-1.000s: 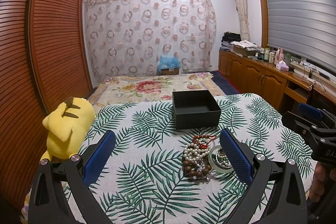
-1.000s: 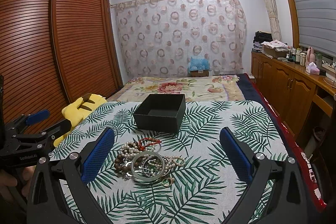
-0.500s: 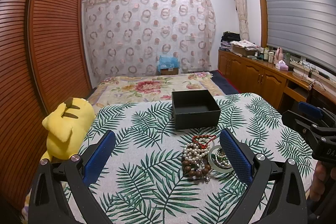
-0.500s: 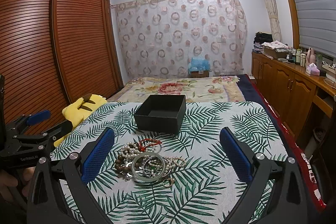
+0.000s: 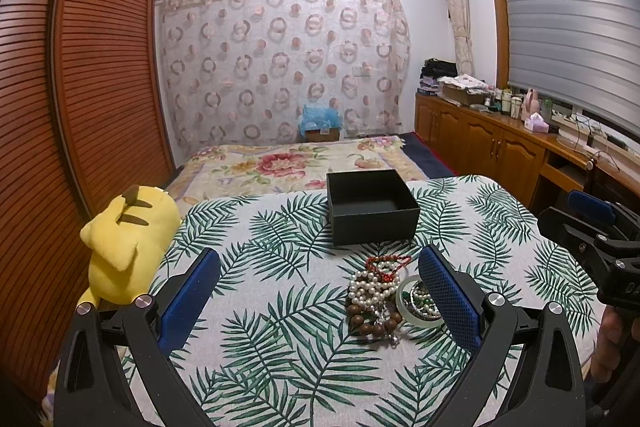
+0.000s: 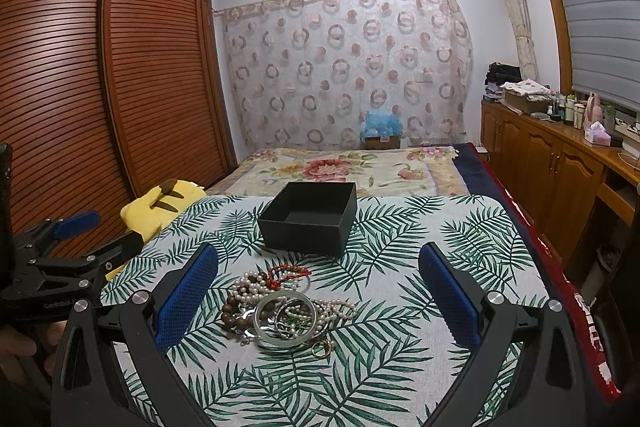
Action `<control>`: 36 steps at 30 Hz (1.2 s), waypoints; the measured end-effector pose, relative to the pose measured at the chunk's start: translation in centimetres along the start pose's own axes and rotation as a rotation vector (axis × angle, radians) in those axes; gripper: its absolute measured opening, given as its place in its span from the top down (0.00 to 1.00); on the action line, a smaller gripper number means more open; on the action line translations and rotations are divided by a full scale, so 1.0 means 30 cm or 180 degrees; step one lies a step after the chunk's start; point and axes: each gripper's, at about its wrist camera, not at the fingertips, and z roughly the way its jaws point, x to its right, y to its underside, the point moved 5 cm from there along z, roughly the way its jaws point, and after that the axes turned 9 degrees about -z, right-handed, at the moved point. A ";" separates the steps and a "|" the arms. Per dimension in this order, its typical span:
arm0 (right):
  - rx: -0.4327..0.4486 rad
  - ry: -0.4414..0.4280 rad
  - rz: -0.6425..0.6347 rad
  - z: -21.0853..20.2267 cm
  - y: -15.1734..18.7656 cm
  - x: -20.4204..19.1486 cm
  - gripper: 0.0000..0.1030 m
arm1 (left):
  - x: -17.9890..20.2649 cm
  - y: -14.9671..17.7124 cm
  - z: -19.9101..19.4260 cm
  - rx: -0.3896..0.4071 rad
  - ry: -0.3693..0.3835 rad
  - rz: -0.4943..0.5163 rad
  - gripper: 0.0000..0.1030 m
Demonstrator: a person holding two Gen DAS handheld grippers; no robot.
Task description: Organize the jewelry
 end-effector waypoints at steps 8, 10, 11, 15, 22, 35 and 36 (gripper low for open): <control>-0.0006 -0.0018 -0.0007 -0.021 -0.033 -0.022 0.02 | 0.001 -0.037 -0.017 -0.0012 0.0000 0.0001 0.07; -0.0012 -0.0024 -0.0007 -0.020 -0.032 -0.029 0.02 | -0.001 -0.048 -0.026 -0.0019 -0.0002 0.0002 0.07; -0.0016 -0.0028 -0.0006 -0.018 -0.031 -0.031 0.02 | -0.003 -0.051 -0.026 -0.0027 -0.0001 0.0001 0.07; -0.0021 -0.0059 -0.0011 -0.023 -0.026 -0.029 0.02 | 0.040 0.016 0.013 -0.0066 0.0002 0.0004 0.07; -0.0073 -0.0121 -0.0073 0.006 0.001 -0.040 0.03 | 0.013 0.041 0.033 -0.0151 -0.0007 0.0006 0.07; -0.0311 -0.0406 -0.0325 0.103 0.057 -0.095 0.07 | -0.076 0.063 0.100 -0.0341 -0.0017 -0.0013 0.07; -0.0343 -0.0433 -0.0350 0.113 0.063 -0.105 0.07 | -0.081 0.066 0.104 -0.0352 -0.0018 -0.0014 0.07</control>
